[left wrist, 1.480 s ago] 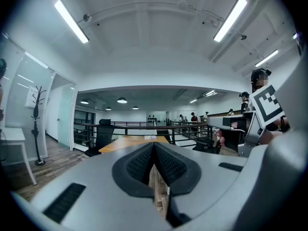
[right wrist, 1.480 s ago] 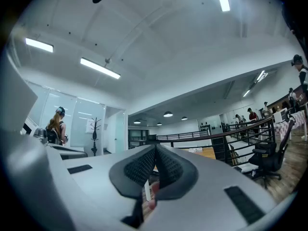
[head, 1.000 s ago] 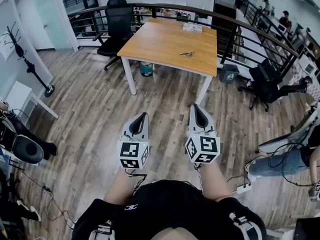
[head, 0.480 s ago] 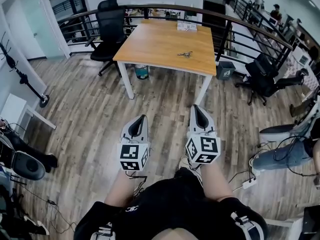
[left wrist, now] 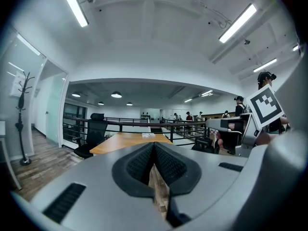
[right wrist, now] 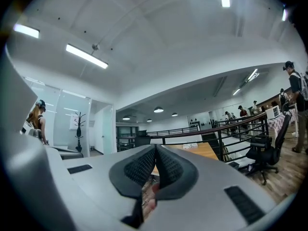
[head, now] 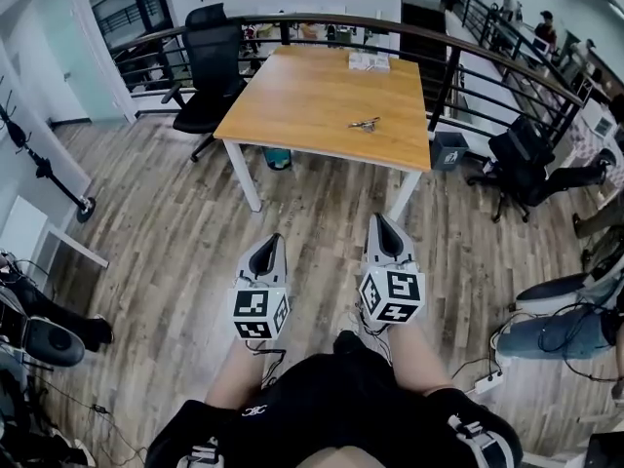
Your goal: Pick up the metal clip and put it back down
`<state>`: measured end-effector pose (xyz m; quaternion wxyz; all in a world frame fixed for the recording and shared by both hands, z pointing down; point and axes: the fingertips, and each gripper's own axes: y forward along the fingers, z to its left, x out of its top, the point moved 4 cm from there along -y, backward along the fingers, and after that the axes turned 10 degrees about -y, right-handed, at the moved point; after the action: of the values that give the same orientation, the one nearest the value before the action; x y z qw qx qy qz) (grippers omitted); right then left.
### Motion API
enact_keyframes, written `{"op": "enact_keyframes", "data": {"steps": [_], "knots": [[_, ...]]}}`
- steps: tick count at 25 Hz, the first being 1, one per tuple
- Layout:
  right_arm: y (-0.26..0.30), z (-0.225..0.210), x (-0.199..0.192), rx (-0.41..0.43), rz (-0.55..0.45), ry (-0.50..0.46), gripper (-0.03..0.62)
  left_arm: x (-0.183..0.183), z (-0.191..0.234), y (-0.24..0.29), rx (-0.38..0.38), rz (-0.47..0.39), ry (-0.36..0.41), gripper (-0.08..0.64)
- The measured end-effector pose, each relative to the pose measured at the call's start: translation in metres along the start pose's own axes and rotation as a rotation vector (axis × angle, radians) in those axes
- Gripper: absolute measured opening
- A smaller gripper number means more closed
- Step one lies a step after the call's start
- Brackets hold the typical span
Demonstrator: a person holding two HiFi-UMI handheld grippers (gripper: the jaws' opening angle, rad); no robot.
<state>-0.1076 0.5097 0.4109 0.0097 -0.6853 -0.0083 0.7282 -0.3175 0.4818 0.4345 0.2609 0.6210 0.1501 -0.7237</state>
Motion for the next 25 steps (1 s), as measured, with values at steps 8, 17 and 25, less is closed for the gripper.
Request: {"op": "enact_keyframes", "data": {"steps": [8,17,25], "knots": [[0.163,-0.103,0.014,0.016,-0.007,-0.035,0.011,0.037,-0.015,0.193,-0.028,0.018,-0.002,0.014],[0.291,-0.205,0.001,0.023,0.016,-0.055,0.011,0.054,-0.037,0.362,-0.051,0.026,0.013,0.012],[0.355,-0.247,-0.01,0.033,0.04,-0.051,0.011,0.056,-0.036,0.438,-0.044,0.059,0.013,0.014]]}}
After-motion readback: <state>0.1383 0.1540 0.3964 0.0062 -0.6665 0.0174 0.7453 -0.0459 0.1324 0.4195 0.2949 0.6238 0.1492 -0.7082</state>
